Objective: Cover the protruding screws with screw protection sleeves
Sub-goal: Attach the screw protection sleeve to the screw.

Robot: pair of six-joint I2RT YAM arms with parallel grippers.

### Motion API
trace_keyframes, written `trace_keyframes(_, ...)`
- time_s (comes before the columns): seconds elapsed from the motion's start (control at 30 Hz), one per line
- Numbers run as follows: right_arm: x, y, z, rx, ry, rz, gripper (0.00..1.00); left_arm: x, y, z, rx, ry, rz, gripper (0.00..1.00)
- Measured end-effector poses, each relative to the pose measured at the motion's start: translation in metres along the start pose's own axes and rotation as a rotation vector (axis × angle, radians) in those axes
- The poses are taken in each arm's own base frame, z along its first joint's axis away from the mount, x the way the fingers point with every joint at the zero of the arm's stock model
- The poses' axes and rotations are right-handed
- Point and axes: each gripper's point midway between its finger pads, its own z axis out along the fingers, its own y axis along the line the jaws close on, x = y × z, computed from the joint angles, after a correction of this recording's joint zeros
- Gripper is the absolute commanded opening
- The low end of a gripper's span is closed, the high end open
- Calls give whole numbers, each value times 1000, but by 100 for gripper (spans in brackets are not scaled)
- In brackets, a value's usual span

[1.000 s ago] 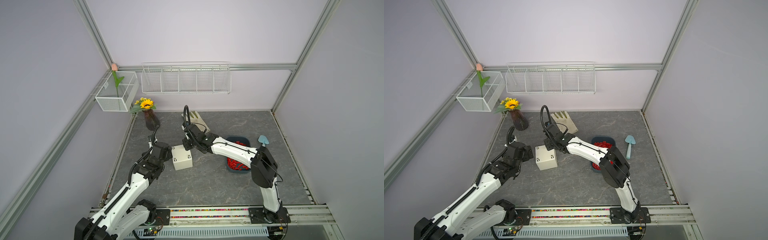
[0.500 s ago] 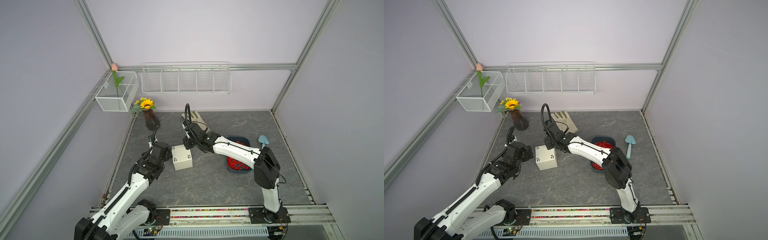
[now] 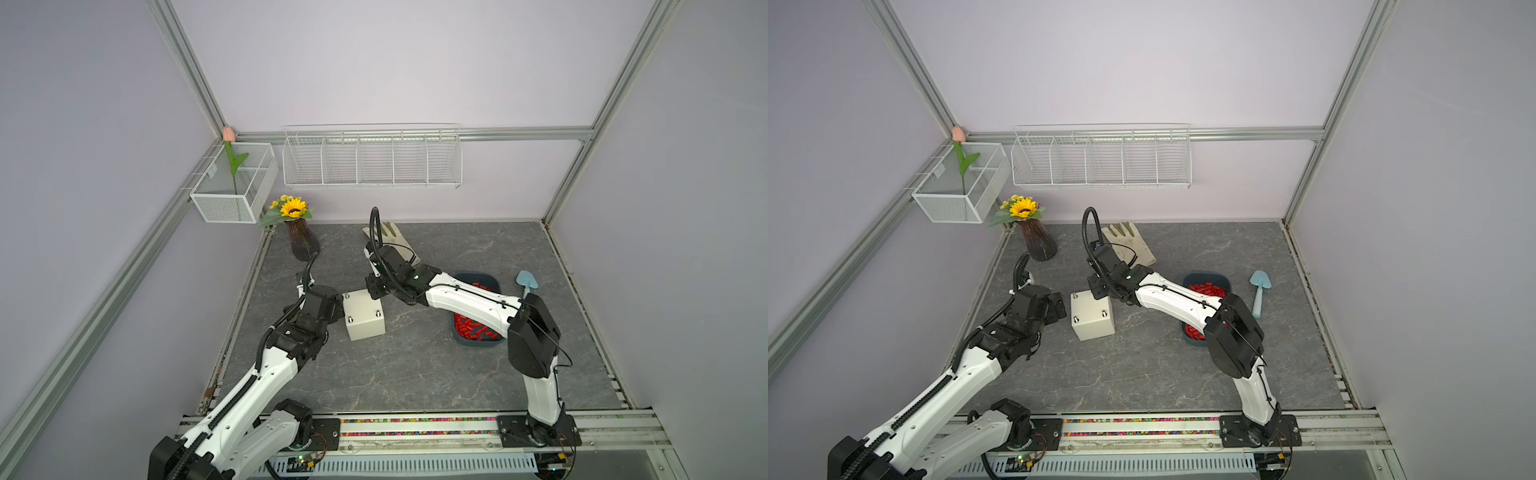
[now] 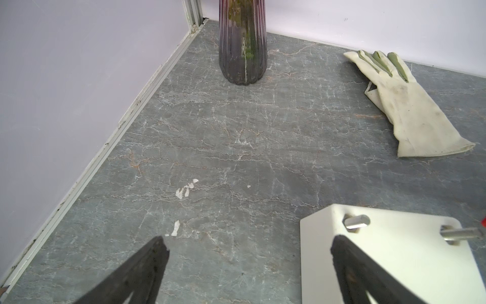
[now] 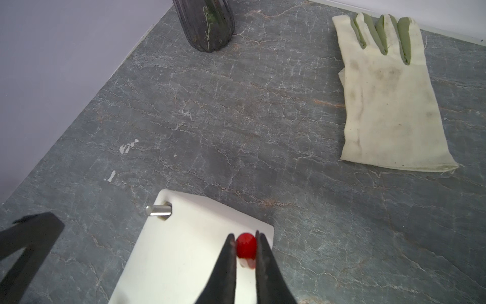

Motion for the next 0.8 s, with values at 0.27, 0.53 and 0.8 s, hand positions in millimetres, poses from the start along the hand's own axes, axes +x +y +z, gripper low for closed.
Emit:
trace_keyframes(0.27, 10, -2, 4, 5, 21, 5, 17, 0, 0, 0, 0, -1, 0, 99)
trace_keyframes(0.53, 10, -2, 4, 0, 21, 8, 17, 0, 0, 0, 0, -1, -1, 99)
trace_keyframes(0.8, 12, -1, 6, -2, 17, 13, 17, 0, 0, 0, 0, -1, -1, 99)
